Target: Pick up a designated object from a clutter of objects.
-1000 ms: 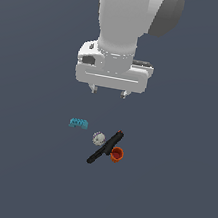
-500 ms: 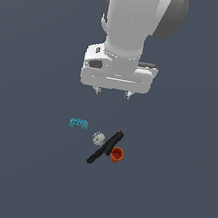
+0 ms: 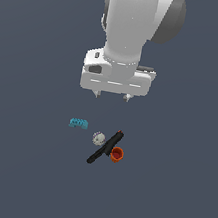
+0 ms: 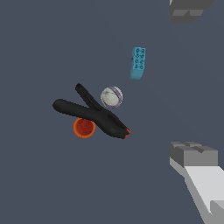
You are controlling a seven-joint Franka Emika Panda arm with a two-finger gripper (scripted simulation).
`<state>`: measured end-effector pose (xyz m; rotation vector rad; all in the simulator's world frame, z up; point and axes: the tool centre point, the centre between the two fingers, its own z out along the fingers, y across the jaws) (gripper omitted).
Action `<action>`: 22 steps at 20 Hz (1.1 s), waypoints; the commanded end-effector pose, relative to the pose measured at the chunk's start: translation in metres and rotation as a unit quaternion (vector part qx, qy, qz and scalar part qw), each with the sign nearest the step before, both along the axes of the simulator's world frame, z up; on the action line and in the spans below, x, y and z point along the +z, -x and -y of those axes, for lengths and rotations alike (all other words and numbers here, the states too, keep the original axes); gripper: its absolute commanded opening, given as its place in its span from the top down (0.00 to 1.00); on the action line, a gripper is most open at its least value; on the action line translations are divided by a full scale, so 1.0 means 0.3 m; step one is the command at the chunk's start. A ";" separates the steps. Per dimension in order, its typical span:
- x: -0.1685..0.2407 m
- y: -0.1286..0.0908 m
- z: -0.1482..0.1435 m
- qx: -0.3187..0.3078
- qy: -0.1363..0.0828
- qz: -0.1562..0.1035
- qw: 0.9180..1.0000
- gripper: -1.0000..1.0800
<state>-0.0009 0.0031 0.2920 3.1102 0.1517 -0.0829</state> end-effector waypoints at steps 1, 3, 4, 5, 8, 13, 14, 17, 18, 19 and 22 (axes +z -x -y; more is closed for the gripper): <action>-0.029 -0.011 0.004 0.010 -0.001 0.000 1.000 0.04; -0.061 -0.023 0.008 0.021 -0.002 0.001 1.000 0.04; -0.080 -0.029 0.010 0.027 -0.002 0.002 1.000 0.04; -0.100 -0.036 0.012 0.034 -0.003 0.002 0.999 0.04; -0.171 -0.058 0.021 0.058 -0.005 0.005 0.998 0.04; -0.327 -0.094 0.040 0.110 -0.010 0.009 0.994 0.04; -0.361 -0.100 0.045 0.121 -0.011 0.010 0.993 0.04; -0.456 -0.111 0.056 0.152 -0.014 0.014 0.988 0.04; -0.483 -0.114 0.060 0.161 -0.014 0.015 0.987 0.04; -0.509 -0.116 0.063 0.169 -0.015 0.015 0.985 0.04; -0.577 -0.118 0.071 0.191 -0.017 0.018 0.981 0.04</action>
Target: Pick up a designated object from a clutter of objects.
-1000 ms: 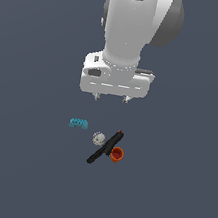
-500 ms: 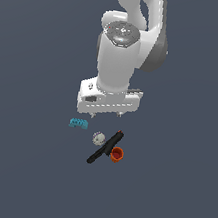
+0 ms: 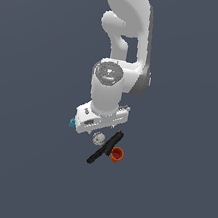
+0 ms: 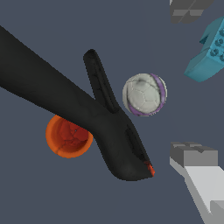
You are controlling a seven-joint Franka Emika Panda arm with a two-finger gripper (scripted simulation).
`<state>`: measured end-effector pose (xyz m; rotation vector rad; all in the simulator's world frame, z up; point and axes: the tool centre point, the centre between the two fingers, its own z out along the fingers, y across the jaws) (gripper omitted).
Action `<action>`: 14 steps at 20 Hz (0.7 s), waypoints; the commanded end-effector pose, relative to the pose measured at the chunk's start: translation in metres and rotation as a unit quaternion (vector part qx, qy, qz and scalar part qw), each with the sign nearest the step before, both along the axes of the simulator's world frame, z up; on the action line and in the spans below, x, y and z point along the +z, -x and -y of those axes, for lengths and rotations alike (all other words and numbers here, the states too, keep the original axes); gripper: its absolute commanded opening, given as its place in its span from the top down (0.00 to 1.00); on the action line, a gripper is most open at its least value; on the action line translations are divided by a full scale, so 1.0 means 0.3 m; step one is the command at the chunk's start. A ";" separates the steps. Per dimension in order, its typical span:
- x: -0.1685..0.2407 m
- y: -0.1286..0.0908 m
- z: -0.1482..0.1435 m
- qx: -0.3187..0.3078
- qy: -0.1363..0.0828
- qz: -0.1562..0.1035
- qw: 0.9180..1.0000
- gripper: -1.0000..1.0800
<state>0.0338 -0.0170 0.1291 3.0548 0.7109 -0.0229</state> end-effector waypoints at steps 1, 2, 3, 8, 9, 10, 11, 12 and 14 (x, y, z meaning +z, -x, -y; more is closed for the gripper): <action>-0.053 -0.003 0.006 0.018 -0.002 0.003 1.000 0.04; -0.070 -0.003 0.008 0.024 -0.002 0.003 1.000 0.04; -0.085 -0.003 0.010 0.028 -0.003 0.004 1.000 0.04; -0.134 -0.001 0.015 0.044 -0.004 0.006 0.999 0.04; -0.138 -0.001 0.016 0.046 -0.004 0.006 0.999 0.04; -0.141 -0.001 0.016 0.047 -0.004 0.006 0.999 0.04; -0.142 -0.001 0.016 0.047 -0.004 0.006 0.999 0.04; -0.138 0.000 0.016 0.045 -0.004 0.005 0.999 0.04; -0.143 0.001 0.016 0.045 -0.004 0.005 0.999 0.04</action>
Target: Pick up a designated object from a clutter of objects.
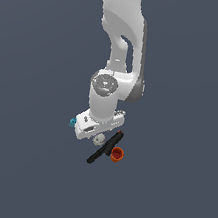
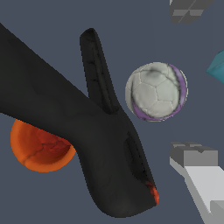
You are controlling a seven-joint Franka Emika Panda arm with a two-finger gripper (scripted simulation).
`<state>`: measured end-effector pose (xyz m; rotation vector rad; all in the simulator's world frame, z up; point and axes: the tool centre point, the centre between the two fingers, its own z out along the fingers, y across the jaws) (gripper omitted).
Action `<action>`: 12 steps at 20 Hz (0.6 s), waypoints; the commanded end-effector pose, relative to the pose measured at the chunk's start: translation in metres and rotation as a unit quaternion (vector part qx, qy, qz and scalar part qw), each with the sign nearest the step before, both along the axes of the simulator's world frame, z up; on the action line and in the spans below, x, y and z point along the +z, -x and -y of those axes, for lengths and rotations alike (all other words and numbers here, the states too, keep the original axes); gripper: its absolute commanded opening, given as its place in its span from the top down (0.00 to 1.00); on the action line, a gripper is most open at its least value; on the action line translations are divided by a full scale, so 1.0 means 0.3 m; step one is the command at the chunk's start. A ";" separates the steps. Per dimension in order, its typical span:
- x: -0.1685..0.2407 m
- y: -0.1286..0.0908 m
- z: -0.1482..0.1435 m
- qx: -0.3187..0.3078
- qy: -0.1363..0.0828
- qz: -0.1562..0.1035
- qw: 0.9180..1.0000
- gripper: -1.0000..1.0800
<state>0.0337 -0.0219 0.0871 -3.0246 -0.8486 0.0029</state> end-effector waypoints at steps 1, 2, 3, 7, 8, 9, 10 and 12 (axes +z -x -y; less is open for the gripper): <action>-0.008 0.000 0.000 0.000 0.000 0.000 1.000 0.04; -0.016 0.000 0.000 0.000 0.000 0.000 1.000 0.04; -0.027 0.001 0.000 0.000 0.000 0.000 1.000 0.04; -0.089 0.003 0.000 0.001 0.000 0.000 1.000 0.04; -0.106 0.003 0.000 0.001 0.000 0.001 1.000 0.04; -0.122 0.003 0.000 0.002 0.000 0.001 1.000 0.04; -0.135 0.003 -0.001 0.002 0.000 0.001 1.000 0.04; -0.154 0.002 0.000 0.002 0.000 0.001 1.000 0.04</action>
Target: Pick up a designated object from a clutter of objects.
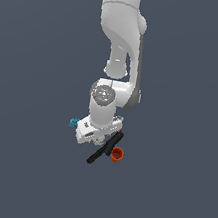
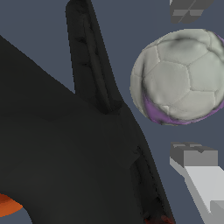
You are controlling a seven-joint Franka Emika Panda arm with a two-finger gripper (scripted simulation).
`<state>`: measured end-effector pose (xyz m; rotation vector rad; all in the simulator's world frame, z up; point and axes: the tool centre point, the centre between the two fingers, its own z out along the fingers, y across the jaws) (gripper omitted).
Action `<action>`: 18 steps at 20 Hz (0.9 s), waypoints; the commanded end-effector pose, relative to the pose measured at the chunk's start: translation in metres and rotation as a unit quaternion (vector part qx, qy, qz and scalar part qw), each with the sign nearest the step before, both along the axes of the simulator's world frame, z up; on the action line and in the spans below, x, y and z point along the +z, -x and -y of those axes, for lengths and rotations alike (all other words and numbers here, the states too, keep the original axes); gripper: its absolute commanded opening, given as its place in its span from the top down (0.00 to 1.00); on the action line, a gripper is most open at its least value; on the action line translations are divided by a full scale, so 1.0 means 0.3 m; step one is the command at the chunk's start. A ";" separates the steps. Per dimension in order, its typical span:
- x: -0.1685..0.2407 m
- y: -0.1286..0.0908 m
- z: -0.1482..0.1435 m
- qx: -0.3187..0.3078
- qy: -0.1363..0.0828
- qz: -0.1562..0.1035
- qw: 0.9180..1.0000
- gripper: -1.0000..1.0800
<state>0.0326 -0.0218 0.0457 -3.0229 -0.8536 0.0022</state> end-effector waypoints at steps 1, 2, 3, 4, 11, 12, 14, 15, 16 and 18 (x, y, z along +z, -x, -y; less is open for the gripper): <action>-0.023 -0.002 0.000 0.000 0.000 0.001 1.000 0.04; -0.027 -0.003 0.000 0.000 0.000 0.001 1.000 0.04; -0.030 -0.004 0.001 0.000 0.000 0.001 1.000 0.04; -0.031 -0.004 0.001 0.000 0.000 0.001 1.000 0.04; -0.031 -0.004 0.001 0.000 0.000 0.001 1.000 1.00; -0.031 -0.004 0.001 0.000 0.000 0.001 1.000 1.00; -0.031 -0.004 0.001 0.000 0.000 0.001 1.000 1.00; -0.028 -0.004 0.002 0.000 0.000 0.001 1.000 1.00; -0.027 -0.004 0.002 0.000 0.000 0.001 1.000 1.00; -0.019 -0.005 -0.001 0.000 0.000 0.001 1.000 1.00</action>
